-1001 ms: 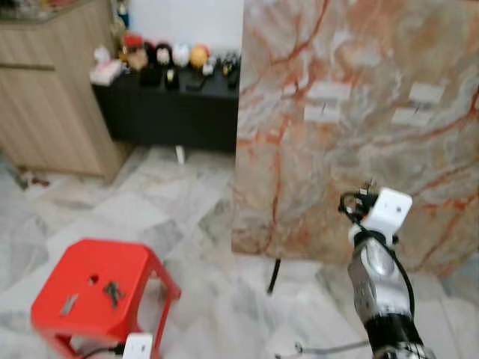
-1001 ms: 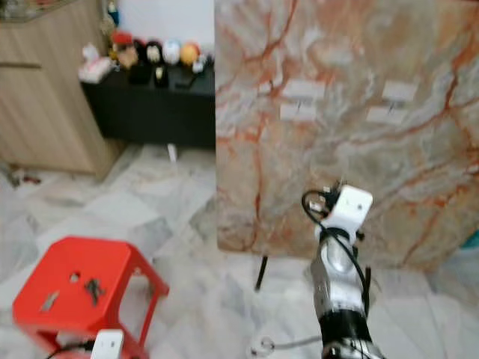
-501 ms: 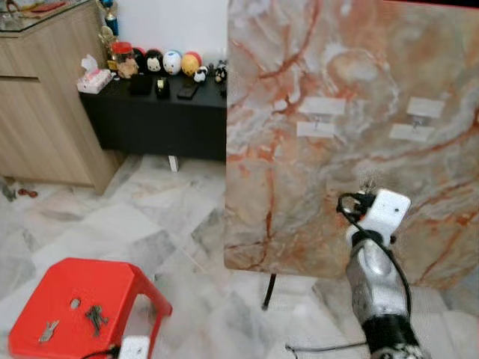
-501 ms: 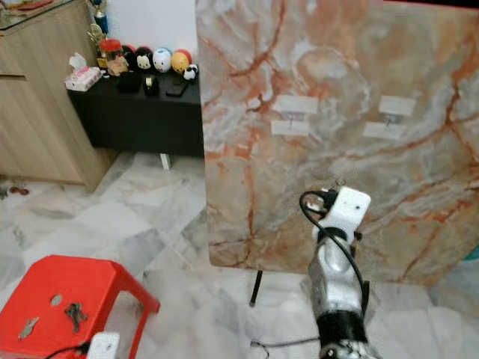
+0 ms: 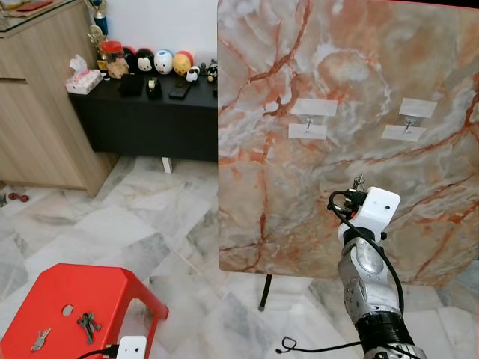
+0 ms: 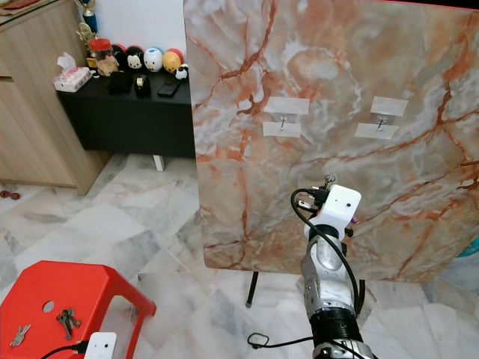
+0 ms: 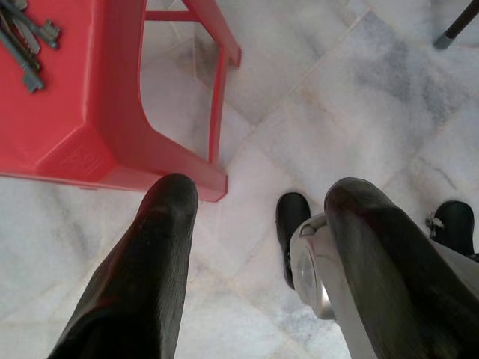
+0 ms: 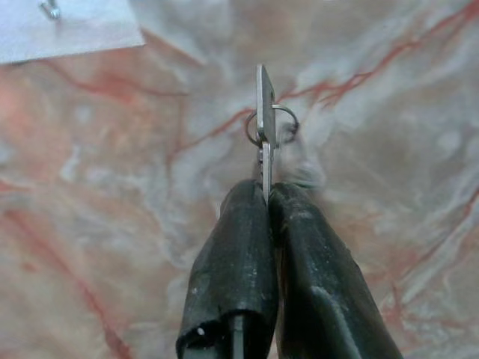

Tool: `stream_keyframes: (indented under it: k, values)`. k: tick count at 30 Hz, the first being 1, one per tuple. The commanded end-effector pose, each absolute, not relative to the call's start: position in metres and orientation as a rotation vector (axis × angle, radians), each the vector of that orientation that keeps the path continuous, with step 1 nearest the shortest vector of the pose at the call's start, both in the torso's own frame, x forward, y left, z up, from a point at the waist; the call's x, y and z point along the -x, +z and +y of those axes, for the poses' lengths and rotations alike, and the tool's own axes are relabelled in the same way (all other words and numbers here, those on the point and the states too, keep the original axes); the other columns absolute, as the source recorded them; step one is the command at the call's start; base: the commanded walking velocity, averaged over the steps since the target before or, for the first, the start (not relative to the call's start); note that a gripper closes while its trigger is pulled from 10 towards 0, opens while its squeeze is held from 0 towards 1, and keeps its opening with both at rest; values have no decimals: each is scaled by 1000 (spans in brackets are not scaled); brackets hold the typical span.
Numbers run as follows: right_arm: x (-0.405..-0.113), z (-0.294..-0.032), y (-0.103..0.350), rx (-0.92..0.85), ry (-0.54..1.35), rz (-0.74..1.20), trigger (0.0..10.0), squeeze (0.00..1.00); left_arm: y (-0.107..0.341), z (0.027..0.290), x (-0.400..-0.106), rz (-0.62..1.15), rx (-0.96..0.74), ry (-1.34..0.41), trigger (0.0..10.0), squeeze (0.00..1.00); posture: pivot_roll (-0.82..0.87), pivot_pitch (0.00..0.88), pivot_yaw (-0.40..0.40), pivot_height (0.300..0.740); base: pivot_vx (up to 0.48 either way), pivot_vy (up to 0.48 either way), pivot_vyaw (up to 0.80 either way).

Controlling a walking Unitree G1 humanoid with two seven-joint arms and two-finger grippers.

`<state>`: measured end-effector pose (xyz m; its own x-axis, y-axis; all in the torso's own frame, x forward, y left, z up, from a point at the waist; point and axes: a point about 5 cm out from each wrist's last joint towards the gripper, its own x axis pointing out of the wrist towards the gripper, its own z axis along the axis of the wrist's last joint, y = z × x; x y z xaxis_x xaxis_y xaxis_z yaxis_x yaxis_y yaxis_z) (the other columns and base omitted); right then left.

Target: Hang keys on a hook

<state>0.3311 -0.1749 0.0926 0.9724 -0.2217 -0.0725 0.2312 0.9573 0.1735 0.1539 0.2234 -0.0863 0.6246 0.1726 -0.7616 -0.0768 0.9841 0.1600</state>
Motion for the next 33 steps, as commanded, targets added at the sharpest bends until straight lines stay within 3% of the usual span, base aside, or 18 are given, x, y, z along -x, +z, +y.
stream_keyframes:
  k: [1,9,18,33]
  values:
    - [-336,-171,102,-148,-188,23,10000,0,-89,223,-149,907,-111,145,10000,0,81,32,-60,737,0,0,0]
    - [-342,-147,116,-17,40,0,10000,0,-88,223,-150,906,-115,141,10000,0,75,36,-54,737,0,0,0]
    - [-346,-142,134,89,201,-39,10000,0,-89,222,-149,906,-116,135,10000,0,68,37,-53,737,0,0,0]
    - [-361,-145,153,81,-2,-89,10000,0,-88,221,-150,900,-120,128,10000,0,75,21,-47,737,0,0,0]
